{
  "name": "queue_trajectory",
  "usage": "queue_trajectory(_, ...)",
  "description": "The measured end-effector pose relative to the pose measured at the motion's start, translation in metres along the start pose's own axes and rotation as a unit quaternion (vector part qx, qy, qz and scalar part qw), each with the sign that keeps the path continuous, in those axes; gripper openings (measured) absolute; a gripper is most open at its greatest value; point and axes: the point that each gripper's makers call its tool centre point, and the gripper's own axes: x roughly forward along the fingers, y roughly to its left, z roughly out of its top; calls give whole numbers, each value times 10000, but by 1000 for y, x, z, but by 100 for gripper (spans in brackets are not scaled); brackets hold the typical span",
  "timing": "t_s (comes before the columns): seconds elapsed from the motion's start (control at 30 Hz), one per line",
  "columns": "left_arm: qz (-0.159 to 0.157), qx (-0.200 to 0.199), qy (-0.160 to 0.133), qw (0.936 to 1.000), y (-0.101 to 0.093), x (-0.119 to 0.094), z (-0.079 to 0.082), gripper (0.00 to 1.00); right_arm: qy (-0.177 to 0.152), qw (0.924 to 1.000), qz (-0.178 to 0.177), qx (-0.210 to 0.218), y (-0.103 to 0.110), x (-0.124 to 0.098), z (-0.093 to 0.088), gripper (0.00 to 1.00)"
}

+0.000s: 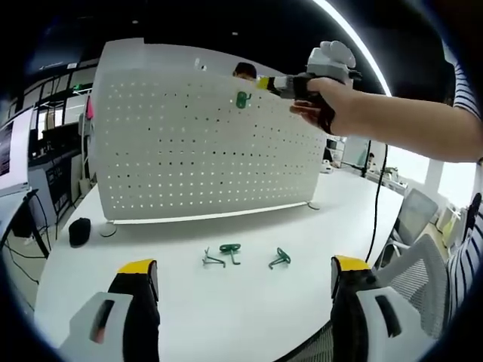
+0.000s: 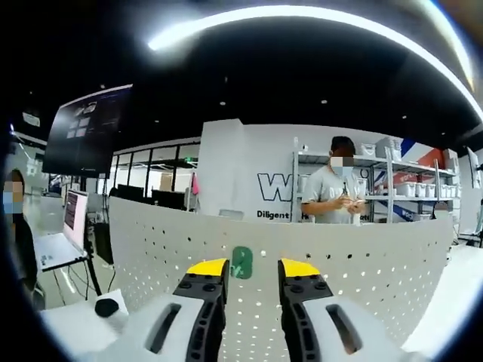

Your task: Insert the hook assembly into the mounting plate slot until the hook locks in place.

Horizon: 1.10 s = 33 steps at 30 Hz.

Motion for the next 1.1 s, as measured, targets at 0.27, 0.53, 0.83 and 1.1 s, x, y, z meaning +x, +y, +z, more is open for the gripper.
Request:
queue_trajectory(0.27, 23, 8, 28, 10000, 1, 0, -1, 97, 630, 9963, 499, -299, 4, -41, -51, 27)
queue_trajectory(0.53, 63, 8, 21, 10000, 3, 0, -1, 97, 1368, 9832, 1054, -587, 11, -103, -110, 27)
queue_trajectory(0.83, 25, -1, 71, 10000, 1, 1, -3, 99, 2046, 9653, 1507, -593, 27, -162, -162, 29)
queue_trajectory(1.1, 16, -16, 97, 10000, 1, 1, -4, 99, 2420, 9505, 1842, -638, 36, -192, -187, 30)
